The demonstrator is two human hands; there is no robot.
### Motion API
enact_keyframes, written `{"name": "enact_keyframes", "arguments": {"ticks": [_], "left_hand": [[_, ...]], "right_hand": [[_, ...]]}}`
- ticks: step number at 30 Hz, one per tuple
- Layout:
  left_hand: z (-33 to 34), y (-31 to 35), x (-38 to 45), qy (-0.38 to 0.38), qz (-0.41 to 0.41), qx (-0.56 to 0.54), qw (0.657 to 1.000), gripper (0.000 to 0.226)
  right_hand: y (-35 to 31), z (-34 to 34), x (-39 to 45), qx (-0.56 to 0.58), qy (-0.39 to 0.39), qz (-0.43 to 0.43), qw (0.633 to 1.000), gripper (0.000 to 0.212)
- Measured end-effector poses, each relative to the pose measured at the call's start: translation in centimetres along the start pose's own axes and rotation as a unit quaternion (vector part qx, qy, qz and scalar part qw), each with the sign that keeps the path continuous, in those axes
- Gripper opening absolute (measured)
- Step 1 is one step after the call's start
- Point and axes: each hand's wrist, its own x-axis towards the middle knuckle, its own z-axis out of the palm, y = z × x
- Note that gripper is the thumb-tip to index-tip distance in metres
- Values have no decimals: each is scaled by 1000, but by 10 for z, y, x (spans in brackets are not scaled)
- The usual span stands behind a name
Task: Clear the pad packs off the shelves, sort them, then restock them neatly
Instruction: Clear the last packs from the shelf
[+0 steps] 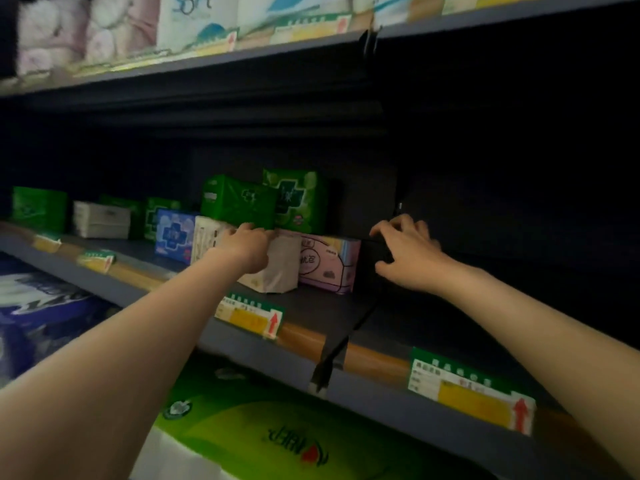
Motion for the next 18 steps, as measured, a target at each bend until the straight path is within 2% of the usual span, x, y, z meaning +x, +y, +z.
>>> {"name": "enact_keyframes", "arguments": {"ticks": [2,6,9,11,12,15,16,18], "left_hand": [[0,-10,9,-9,22,28,999,64],[-3,-24,26,-41,69,-1,997,72],[-7,-25,34,-35,118,46,991,70],[-5,-27,37,-18,142,80,986,66],[-4,-28,39,-9,148,79,986,64],[2,-37,46,13,166,19,986,53],[3,-40,47,22,171,-11,985,48],[4,-45,46,41,178,-50,982,38]], "right_hand": [[-4,14,15,-18,-33,7,999,64],[-13,34,53,-24,-127,36,991,81],[-23,50,79,-8,-136,60,989,86],[-30,60,92,-9,-139,92,986,82],[-32,64,95,-9,-121,103,987,72],[-41,65,98,-42,26,107,993,26],[-46,63,97,-63,64,106,990,23],[-55,60,94,-114,91,101,984,21]]}}
